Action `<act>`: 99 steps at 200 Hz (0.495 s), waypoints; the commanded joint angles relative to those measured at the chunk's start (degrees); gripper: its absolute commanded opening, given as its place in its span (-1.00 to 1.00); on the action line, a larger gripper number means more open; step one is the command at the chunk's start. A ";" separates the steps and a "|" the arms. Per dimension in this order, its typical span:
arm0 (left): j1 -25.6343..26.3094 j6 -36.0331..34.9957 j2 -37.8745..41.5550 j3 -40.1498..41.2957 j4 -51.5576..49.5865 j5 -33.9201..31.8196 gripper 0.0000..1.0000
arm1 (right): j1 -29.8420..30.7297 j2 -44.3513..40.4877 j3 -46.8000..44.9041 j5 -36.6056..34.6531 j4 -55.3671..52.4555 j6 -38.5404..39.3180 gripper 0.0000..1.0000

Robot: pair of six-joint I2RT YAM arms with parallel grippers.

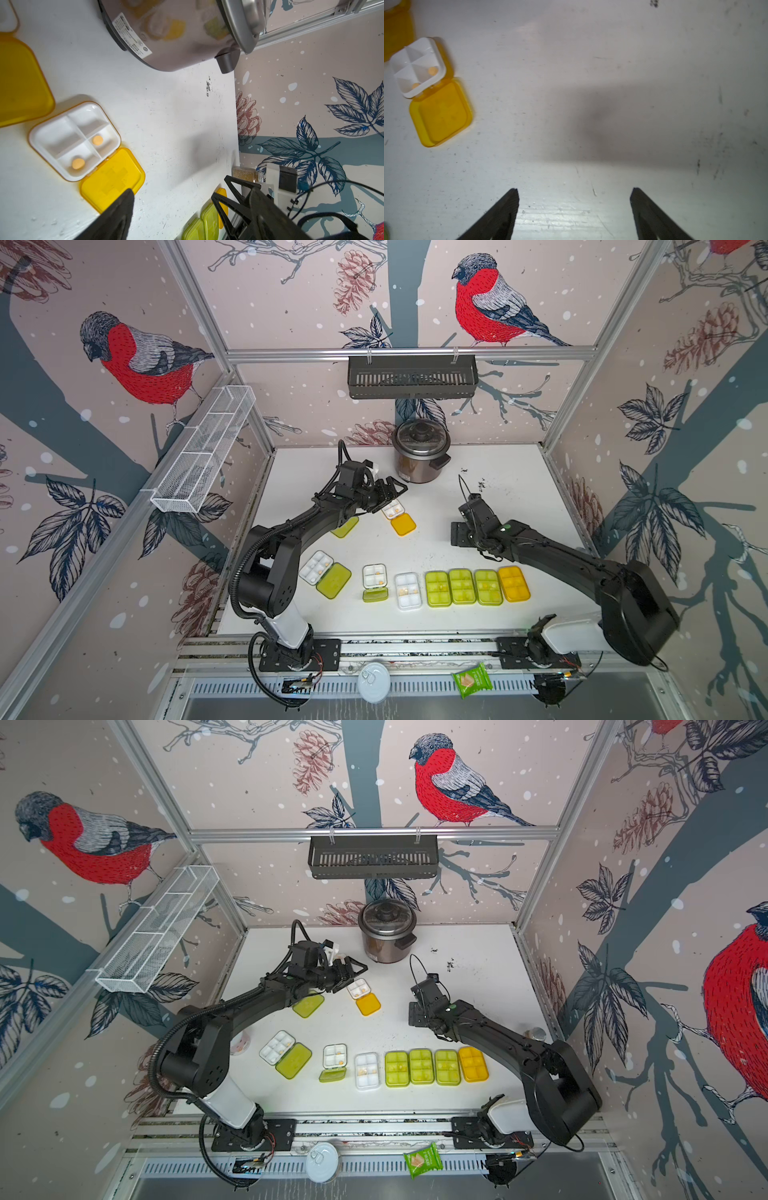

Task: Close pillboxes
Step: Move the pillbox to the center of the board.

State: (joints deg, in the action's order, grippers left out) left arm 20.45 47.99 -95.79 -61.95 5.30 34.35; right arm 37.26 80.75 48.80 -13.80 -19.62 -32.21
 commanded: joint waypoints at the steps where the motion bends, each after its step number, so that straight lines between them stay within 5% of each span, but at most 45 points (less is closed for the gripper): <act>1: -1.60 0.22 1.09 -0.17 0.27 -0.33 0.73 | 3.12 3.37 3.75 -2.76 3.56 4.51 0.75; 50: -4.70 0.53 2.37 0.27 0.41 -0.94 0.74 | 9.73 15.54 15.58 -6.76 3.50 10.03 0.95; 99: -7.42 2.22 3.40 1.22 2.01 -0.21 0.75 | 11.34 22.10 21.49 -1.82 5.36 11.74 1.00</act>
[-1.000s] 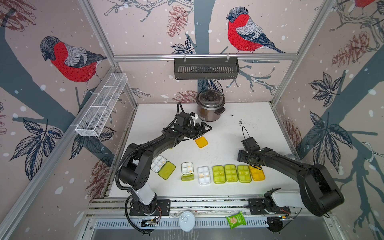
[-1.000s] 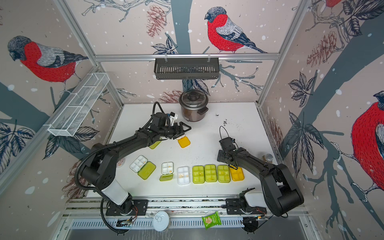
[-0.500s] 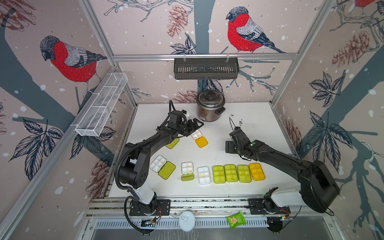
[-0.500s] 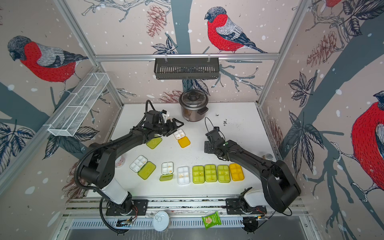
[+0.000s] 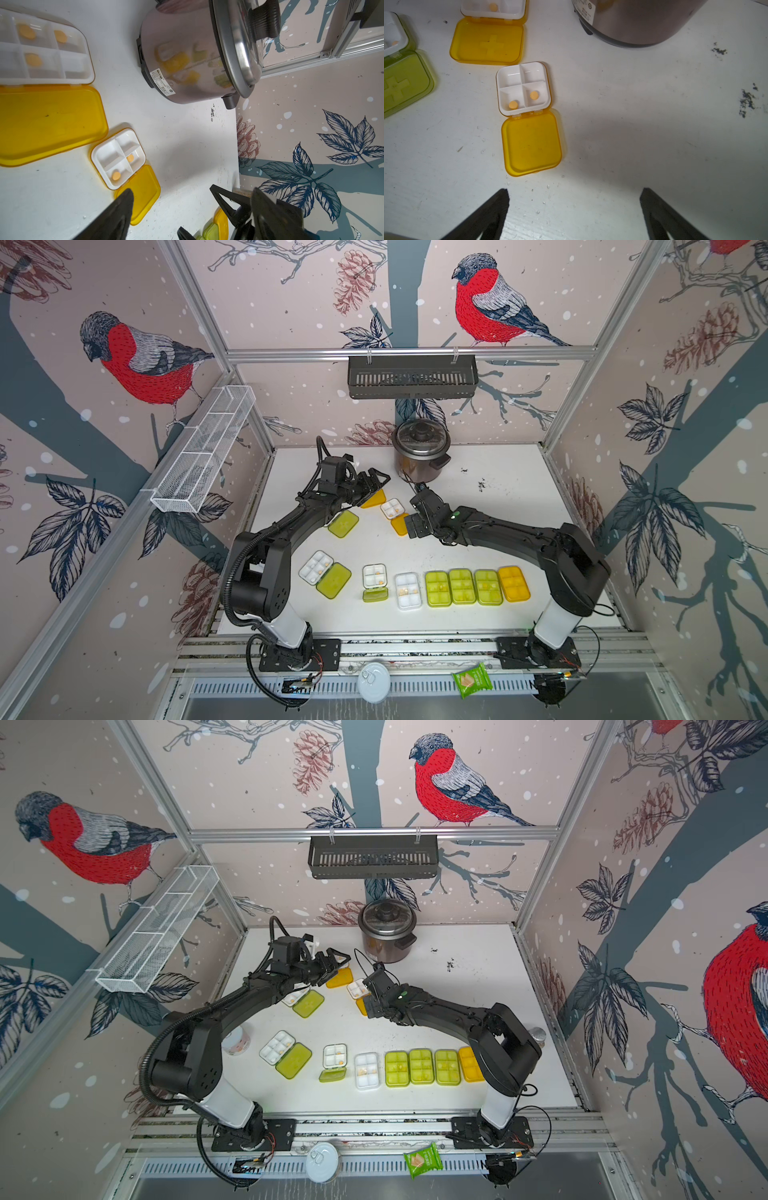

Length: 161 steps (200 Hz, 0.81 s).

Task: Close pillboxes
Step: Move the pillbox to the center of the board.

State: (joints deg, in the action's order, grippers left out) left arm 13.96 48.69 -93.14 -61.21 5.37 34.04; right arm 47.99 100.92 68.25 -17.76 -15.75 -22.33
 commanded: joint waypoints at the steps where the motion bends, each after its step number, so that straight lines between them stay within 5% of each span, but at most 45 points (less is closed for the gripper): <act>1: -0.94 1.60 0.77 0.52 2.02 0.21 0.75 | 0.65 2.09 2.05 2.21 1.59 1.94 1.00; 161: -2.35 4.37 0.25 1.67 5.42 3.16 0.74 | 1.24 14.76 13.73 5.50 0.95 7.59 1.00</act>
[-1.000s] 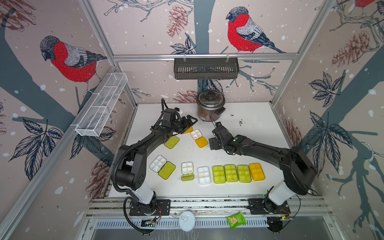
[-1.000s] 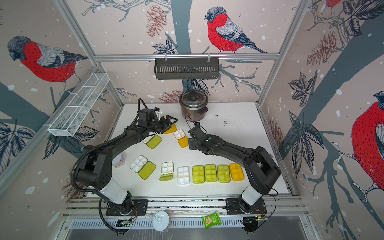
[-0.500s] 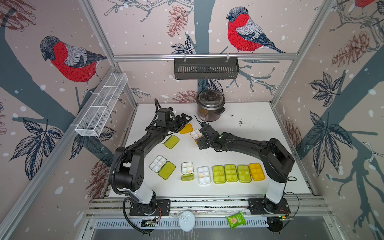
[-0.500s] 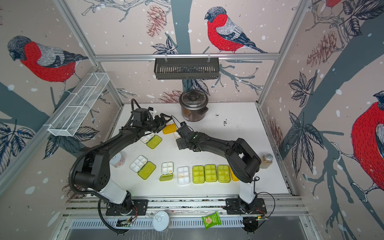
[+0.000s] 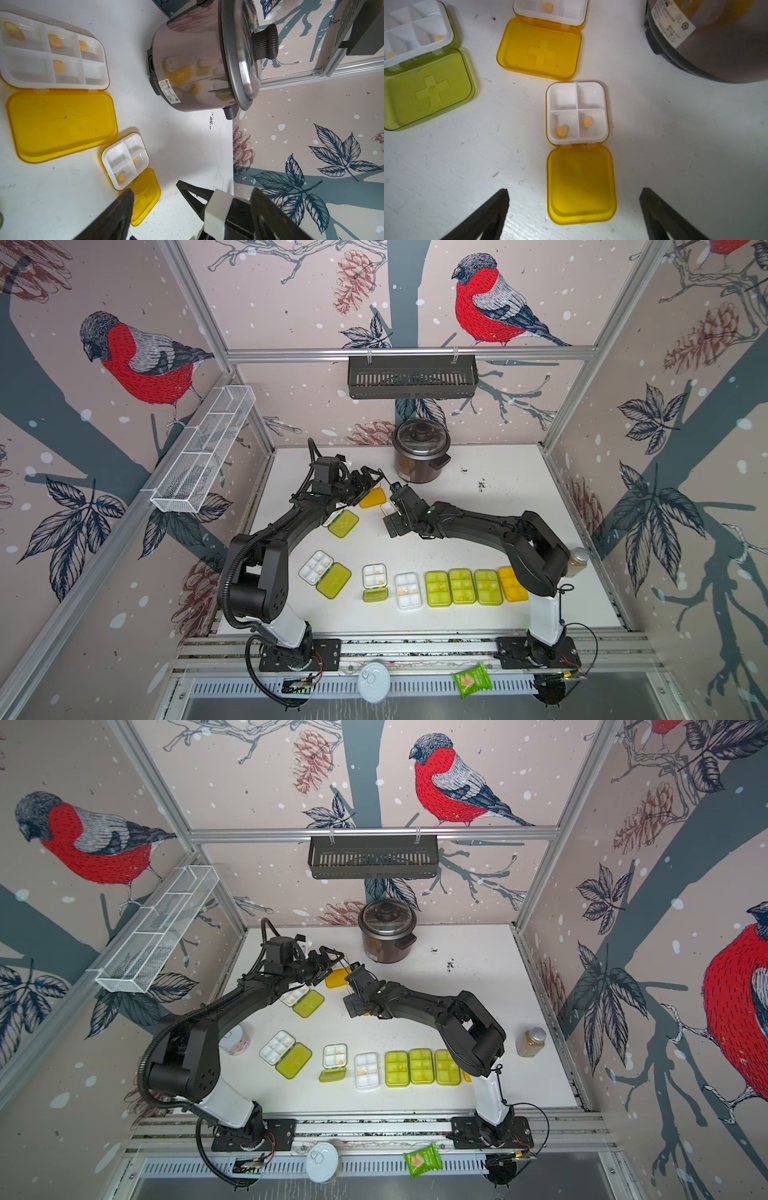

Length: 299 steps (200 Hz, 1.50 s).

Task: Close pillboxes
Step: Move the pillbox to the center of the board.

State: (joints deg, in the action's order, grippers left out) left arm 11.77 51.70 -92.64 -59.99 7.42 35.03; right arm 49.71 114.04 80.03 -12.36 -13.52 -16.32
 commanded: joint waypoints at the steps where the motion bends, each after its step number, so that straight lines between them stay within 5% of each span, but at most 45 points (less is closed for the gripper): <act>1: -0.17 1.37 -0.26 0.47 3.33 2.16 0.74 | -0.49 1.72 2.05 0.08 -1.31 1.65 1.00; 82: -0.17 1.90 0.08 0.54 4.00 2.95 0.74 | -3.37 8.98 11.42 3.43 -5.72 9.76 0.99; 204: -0.17 1.80 -0.11 0.49 4.16 2.76 0.73 | -4.55 17.39 18.82 3.94 -5.74 7.79 1.00; 299: -0.21 1.91 -0.13 0.72 4.44 2.97 0.71 | -4.97 17.71 18.81 6.65 -4.94 5.80 0.56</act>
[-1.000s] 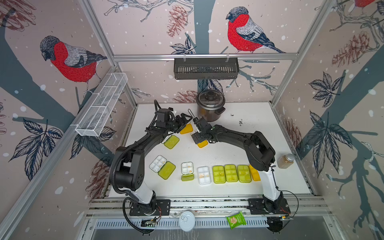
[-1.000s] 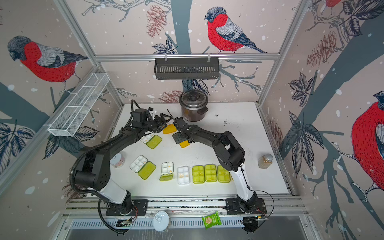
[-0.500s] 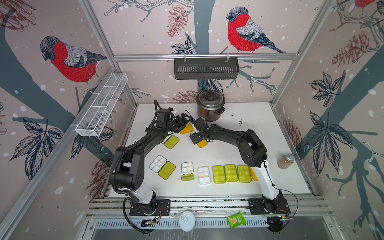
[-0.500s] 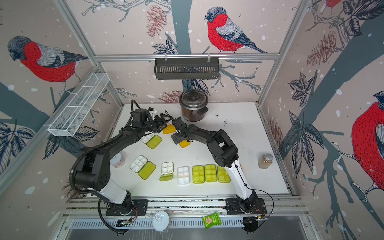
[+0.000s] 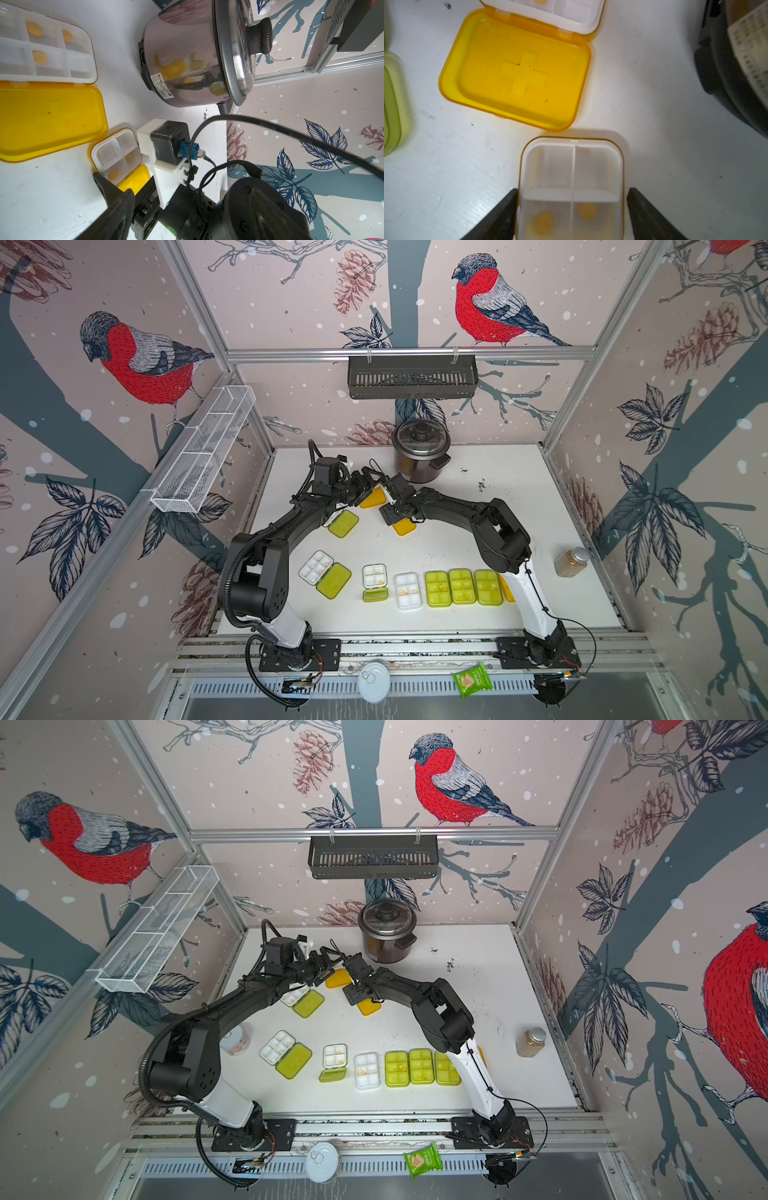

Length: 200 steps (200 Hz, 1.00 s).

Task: Close pillboxes
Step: Move the pillbox to the center of the board.

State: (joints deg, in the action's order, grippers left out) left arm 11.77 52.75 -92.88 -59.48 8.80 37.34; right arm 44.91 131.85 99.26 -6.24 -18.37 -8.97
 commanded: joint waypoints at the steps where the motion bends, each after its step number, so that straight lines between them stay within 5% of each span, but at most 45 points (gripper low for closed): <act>1: -0.19 0.86 0.09 0.19 3.07 0.64 0.71 | -0.16 -0.15 -0.45 0.53 -0.04 -1.60 0.55; 105: -0.26 -0.24 -0.24 -0.16 2.17 -0.44 0.70 | -0.09 -4.72 -6.57 1.55 2.69 -2.37 0.43; 200: 0.13 -0.17 -1.00 0.12 2.28 -0.62 0.70 | 3.41 -15.67 -26.17 0.67 8.85 -0.49 0.46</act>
State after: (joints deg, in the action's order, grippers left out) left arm 11.70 52.53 -93.58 -59.29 9.19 37.08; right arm 47.31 117.99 76.51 -5.30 -11.05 -10.24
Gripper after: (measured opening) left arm 0.849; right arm 0.726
